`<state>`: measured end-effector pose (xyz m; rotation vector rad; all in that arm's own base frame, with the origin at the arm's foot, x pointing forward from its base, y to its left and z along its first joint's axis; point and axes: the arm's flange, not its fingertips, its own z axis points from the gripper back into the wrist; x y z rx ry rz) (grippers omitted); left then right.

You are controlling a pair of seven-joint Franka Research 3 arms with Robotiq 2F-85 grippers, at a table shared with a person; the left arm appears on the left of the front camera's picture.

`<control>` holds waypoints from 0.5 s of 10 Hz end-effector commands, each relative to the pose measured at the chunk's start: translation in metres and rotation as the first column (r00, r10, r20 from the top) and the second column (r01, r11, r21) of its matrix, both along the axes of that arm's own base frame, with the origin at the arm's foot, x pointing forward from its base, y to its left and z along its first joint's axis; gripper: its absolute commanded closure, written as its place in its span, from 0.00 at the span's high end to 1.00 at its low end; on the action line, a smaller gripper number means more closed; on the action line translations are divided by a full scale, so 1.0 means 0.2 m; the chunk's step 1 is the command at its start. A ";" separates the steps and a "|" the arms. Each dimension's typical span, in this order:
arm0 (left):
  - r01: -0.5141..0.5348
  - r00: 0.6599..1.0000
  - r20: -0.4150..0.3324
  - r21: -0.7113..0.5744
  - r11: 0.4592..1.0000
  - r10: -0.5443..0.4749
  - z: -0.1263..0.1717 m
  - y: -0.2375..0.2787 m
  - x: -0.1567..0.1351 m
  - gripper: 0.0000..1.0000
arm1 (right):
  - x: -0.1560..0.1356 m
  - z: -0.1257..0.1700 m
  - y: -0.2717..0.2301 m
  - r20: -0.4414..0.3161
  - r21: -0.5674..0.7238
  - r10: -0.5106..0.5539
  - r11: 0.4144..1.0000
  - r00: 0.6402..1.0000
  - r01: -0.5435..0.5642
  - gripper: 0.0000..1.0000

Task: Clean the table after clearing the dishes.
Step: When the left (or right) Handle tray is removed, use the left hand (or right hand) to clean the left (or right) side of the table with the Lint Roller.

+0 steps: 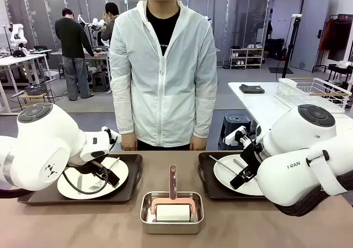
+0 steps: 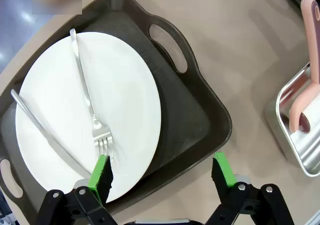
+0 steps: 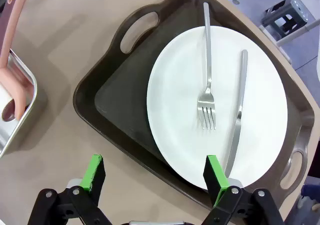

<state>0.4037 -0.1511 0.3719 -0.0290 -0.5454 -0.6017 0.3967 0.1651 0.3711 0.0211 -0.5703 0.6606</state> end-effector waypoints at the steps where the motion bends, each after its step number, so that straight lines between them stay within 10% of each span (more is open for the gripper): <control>1: 0.000 1.000 0.000 0.000 1.000 0.000 0.00 0.00 0.00 1.00 | 0.00 0.00 0.00 0.000 0.000 0.000 1.000 1.000 0.000 1.00; 5: 0.000 1.000 0.000 0.000 1.000 0.000 0.00 0.00 0.00 1.00 | 0.00 0.00 0.00 0.000 0.000 0.000 1.000 1.000 0.000 1.00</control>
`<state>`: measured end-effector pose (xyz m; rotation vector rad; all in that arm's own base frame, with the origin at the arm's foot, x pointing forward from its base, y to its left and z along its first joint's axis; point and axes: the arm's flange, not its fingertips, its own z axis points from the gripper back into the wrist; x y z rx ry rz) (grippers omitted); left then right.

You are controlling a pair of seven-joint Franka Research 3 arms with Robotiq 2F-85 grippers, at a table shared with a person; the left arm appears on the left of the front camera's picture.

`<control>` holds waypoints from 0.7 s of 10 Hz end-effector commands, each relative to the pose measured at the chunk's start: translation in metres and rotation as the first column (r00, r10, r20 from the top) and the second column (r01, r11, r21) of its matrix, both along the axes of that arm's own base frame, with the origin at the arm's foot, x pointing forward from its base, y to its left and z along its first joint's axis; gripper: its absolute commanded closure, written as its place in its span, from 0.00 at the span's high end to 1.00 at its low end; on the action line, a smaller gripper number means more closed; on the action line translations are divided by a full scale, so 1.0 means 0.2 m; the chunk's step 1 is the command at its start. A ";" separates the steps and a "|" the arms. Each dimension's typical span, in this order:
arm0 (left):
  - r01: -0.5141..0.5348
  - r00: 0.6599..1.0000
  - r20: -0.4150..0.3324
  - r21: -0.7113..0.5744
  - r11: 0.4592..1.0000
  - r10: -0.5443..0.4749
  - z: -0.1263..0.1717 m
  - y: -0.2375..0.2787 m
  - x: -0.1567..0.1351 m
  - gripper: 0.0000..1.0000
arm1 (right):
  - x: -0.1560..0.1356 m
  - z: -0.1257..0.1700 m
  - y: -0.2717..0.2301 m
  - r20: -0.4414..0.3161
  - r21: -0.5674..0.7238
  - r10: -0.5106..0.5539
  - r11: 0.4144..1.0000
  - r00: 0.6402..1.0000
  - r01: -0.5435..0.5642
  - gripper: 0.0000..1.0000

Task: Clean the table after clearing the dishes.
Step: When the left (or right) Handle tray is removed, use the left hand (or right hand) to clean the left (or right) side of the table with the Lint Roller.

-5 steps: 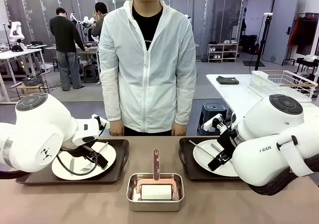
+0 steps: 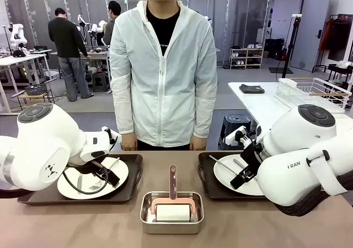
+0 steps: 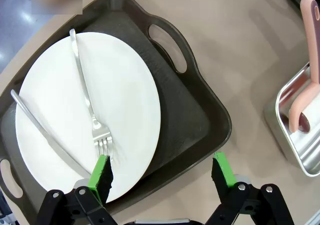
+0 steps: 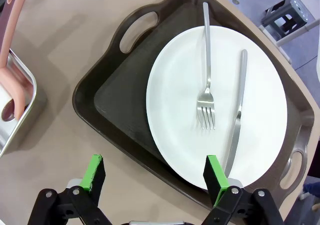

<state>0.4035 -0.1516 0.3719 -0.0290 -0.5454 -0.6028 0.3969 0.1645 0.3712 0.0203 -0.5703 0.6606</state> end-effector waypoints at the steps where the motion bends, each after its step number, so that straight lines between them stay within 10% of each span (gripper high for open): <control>1: -0.001 1.000 0.000 0.000 1.000 0.001 0.00 0.00 0.00 1.00 | 0.00 0.00 0.00 0.000 0.001 0.000 1.000 1.000 0.000 1.00; 7: -0.001 1.000 0.000 0.000 1.000 0.001 0.00 0.00 0.00 1.00 | 0.00 0.00 0.00 0.000 0.001 0.000 1.000 1.000 0.000 1.00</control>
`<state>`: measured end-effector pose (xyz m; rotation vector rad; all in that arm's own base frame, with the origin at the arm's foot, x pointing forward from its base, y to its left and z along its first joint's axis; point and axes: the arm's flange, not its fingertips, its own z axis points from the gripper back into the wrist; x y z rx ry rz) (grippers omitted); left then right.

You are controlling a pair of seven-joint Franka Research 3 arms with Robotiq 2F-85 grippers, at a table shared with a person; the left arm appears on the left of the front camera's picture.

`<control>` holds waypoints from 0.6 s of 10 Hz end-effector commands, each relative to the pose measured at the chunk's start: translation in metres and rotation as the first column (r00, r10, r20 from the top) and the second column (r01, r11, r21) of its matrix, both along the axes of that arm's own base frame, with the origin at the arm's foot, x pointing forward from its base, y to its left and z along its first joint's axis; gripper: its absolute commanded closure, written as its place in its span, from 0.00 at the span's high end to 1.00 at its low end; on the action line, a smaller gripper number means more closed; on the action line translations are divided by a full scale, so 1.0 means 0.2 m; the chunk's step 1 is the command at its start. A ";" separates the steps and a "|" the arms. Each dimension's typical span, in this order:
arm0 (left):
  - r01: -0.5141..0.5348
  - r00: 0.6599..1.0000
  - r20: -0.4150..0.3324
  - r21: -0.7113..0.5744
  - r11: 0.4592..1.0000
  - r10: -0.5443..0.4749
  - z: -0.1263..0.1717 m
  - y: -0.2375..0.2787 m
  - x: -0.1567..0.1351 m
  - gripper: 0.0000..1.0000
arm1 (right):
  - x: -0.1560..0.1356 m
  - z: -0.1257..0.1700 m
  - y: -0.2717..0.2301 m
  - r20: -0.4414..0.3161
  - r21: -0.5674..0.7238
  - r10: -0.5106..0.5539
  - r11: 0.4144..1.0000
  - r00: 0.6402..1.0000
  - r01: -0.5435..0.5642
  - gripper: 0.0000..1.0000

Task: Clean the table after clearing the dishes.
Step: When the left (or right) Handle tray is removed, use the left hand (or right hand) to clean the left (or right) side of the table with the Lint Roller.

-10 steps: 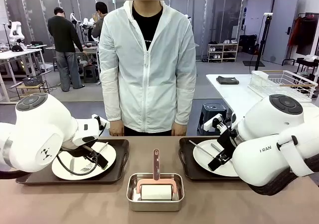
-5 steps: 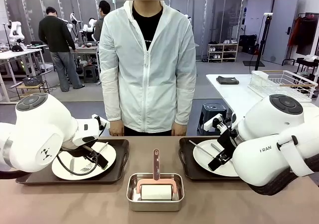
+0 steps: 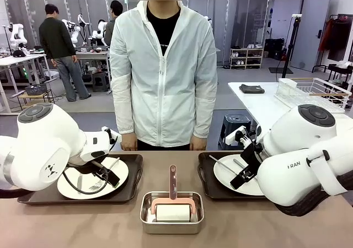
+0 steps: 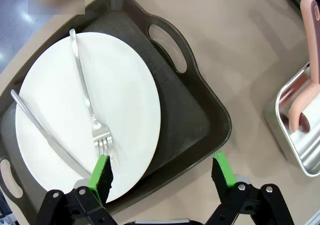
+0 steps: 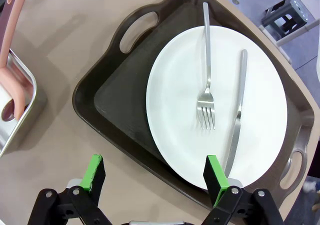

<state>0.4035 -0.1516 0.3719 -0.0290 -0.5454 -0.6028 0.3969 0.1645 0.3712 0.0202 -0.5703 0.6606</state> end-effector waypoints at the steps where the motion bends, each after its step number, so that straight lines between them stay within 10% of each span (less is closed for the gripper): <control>1: -0.001 1.000 0.000 0.000 1.000 0.001 0.00 0.00 0.00 1.00 | 0.00 0.00 0.00 0.000 0.001 0.000 1.000 1.000 0.000 1.00; 4: 0.002 1.000 -0.020 0.010 1.000 -0.002 0.08 0.00 0.07 1.00 | 0.05 0.10 -0.01 -0.007 0.013 0.020 1.000 1.000 -0.020 1.00; 6: 0.050 0.984 -0.164 -0.106 0.993 -0.067 0.22 0.05 0.20 1.00 | 0.20 0.30 -0.07 -0.103 0.182 0.085 0.981 0.991 -0.065 1.00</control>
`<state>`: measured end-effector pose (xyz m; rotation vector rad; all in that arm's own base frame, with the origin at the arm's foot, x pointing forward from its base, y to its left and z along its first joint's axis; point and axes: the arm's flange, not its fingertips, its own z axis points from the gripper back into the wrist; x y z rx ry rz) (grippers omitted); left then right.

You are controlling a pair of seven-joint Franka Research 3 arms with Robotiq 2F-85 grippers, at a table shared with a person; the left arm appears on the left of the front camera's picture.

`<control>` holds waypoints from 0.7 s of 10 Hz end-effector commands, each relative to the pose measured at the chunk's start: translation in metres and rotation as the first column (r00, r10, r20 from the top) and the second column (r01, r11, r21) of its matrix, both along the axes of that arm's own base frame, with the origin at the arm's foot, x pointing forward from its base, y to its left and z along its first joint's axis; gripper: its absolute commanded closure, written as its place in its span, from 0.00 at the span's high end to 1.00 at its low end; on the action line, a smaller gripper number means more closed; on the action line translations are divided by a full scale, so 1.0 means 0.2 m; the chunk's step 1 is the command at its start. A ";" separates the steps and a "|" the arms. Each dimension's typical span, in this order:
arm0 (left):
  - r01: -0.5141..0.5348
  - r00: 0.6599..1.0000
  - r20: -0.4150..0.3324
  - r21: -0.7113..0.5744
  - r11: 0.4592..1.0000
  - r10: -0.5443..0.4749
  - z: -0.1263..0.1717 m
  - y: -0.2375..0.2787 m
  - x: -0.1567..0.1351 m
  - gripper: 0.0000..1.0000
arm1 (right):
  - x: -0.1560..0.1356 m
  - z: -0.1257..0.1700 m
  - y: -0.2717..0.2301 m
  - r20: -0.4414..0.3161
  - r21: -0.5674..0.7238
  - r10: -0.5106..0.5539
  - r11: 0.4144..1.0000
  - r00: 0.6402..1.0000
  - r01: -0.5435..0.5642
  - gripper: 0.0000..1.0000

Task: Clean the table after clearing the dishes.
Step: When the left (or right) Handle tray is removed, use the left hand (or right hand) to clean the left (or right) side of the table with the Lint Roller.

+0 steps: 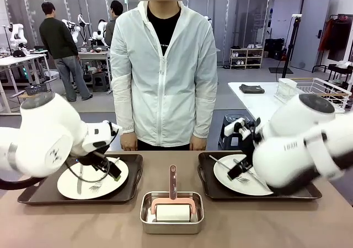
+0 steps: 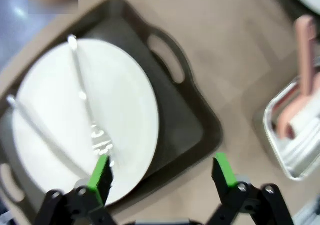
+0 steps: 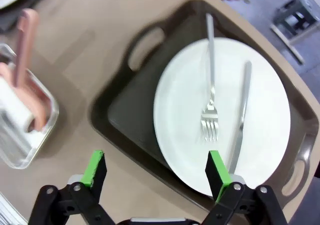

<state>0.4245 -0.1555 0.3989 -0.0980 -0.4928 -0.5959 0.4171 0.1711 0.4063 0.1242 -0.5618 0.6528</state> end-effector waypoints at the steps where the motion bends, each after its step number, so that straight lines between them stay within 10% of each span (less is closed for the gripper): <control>1: 0.059 0.987 -0.142 -0.102 0.993 -0.073 0.15 0.12 0.14 1.00 | 0.17 0.21 -0.15 -0.095 0.154 0.072 0.986 0.993 -0.057 1.00; 4: 0.051 0.951 -0.251 -0.451 0.891 -0.182 0.35 0.41 0.26 1.00 | 0.29 0.39 -0.34 -0.218 0.476 0.172 0.878 0.961 -0.050 1.00; 7: -0.038 0.920 -0.264 -0.795 0.605 -0.288 0.33 0.79 0.31 1.00 | 0.32 0.38 -0.63 -0.366 0.731 0.290 0.678 0.884 0.080 1.00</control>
